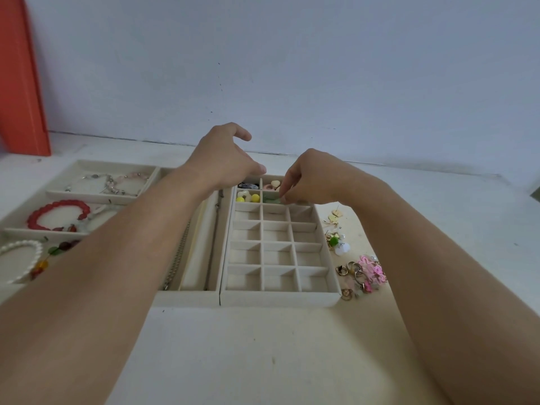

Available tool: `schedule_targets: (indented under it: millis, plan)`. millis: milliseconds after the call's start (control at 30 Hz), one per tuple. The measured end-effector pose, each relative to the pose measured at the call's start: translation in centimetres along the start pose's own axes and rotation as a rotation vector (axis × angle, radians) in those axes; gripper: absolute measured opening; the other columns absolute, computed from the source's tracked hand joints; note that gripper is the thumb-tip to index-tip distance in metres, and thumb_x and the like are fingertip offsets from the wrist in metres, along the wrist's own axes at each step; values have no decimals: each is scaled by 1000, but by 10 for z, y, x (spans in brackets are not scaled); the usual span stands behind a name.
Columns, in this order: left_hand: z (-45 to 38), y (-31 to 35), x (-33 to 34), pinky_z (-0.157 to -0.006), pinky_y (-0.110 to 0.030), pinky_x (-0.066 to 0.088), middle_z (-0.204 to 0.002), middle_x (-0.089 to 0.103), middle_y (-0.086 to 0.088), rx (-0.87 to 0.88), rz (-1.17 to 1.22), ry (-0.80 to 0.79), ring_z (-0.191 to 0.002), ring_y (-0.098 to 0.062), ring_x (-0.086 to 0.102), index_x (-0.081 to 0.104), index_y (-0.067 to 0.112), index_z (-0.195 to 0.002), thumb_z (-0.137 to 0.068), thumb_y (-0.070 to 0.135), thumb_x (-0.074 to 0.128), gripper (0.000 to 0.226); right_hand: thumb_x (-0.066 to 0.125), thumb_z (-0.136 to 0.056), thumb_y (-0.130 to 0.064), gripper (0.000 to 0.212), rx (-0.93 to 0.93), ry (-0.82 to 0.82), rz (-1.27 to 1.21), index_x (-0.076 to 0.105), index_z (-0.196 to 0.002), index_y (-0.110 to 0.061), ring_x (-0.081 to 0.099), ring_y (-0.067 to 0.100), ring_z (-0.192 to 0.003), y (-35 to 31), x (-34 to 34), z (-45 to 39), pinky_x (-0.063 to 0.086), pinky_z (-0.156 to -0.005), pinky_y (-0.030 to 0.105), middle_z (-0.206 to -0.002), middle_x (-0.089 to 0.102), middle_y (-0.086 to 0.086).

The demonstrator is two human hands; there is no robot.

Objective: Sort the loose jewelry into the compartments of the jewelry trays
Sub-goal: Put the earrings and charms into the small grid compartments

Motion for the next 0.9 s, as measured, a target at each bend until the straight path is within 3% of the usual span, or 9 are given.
schedule_targets:
  millis: [300,533,700,800,900]
  plan:
    - [-3,-1,2,-87,-32,50,-122,65,-5,2,-30,-3,-108,-19,63,57,26,-126,-77,30,86,58,65,-94,-24,14,-41,-78,126,78,-95,-29,52,3,-70,-6,16,-1,38,-57,21,-76,60,-14]
    - [-3,-1,4,-89,-33,51,-122,66,-6,2,-30,-11,-106,-19,65,59,26,-123,-78,31,85,53,57,-95,-15,28,-60,-107,138,80,-103,-28,54,7,-70,-13,19,0,40,-57,21,-76,62,-11]
    - [-4,-2,3,-79,-28,46,-123,65,-6,0,-25,1,-105,-19,64,60,26,-123,-80,30,84,49,54,-97,-17,30,-60,-79,114,80,-103,-31,58,11,-80,-13,14,1,44,-63,18,-92,66,-7]
    - [-5,-2,3,-70,-24,44,-122,65,-6,10,-23,4,-98,-16,65,61,26,-122,-81,29,82,46,58,-95,-17,26,-50,-49,97,79,-99,-31,54,4,-74,-11,11,-1,39,-58,20,-81,60,-16]
    - [-5,-2,4,-66,-23,42,-118,66,-7,15,-20,2,-91,-14,66,62,25,-121,-82,29,82,44,63,-97,-30,16,-70,-84,129,77,-102,-26,55,6,-72,-13,17,-2,40,-59,22,-80,62,-11]
Point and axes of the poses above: each hand's wrist, its own z-axis away from the middle knuckle, its own x-axis out of the palm, y = z × x, the point moved 10 cm from there along -z, towards the middle knuckle
